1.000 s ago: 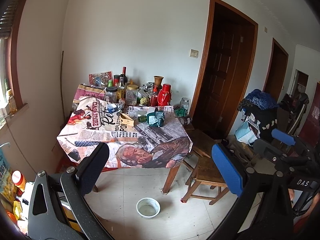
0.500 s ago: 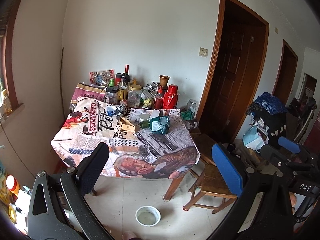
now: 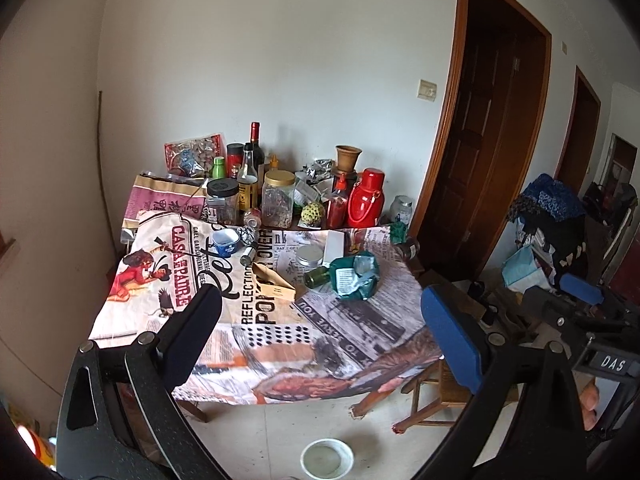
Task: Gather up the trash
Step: 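Move both tools to the table toward the green bag and brown paper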
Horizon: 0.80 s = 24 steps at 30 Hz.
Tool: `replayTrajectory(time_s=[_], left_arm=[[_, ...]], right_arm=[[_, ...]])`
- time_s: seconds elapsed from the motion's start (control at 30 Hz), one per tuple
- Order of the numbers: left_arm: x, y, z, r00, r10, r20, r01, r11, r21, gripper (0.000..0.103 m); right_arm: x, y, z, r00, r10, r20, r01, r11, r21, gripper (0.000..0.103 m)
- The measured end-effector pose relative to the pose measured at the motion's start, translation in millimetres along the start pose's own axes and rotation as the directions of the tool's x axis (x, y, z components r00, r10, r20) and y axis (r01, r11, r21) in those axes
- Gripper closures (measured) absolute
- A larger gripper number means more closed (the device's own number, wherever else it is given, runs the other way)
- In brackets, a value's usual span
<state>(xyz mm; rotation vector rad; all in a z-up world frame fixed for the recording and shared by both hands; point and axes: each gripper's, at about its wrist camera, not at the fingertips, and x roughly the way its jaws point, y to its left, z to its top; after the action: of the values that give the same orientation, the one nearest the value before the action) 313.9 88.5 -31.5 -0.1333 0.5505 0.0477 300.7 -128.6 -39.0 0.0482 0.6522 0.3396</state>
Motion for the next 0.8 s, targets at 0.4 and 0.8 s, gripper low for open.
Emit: replayTrajectory(time_s=[0.4,0.8], left_arm=[[138,57,4,0.974,0.052,-0.221,-0.059,0.998,-0.025,0.002],[257,68,3,0.908,0.127,-0.398,-0.213,0.96,-0.179,0.002]], right_arm=[[118,-2,18,0.981,-0.031,-0.189,0.048,0.995,0.083,0.0],[247,-67,34,0.923,0.06,-0.381,0.001,0.987,0.159,0.0]])
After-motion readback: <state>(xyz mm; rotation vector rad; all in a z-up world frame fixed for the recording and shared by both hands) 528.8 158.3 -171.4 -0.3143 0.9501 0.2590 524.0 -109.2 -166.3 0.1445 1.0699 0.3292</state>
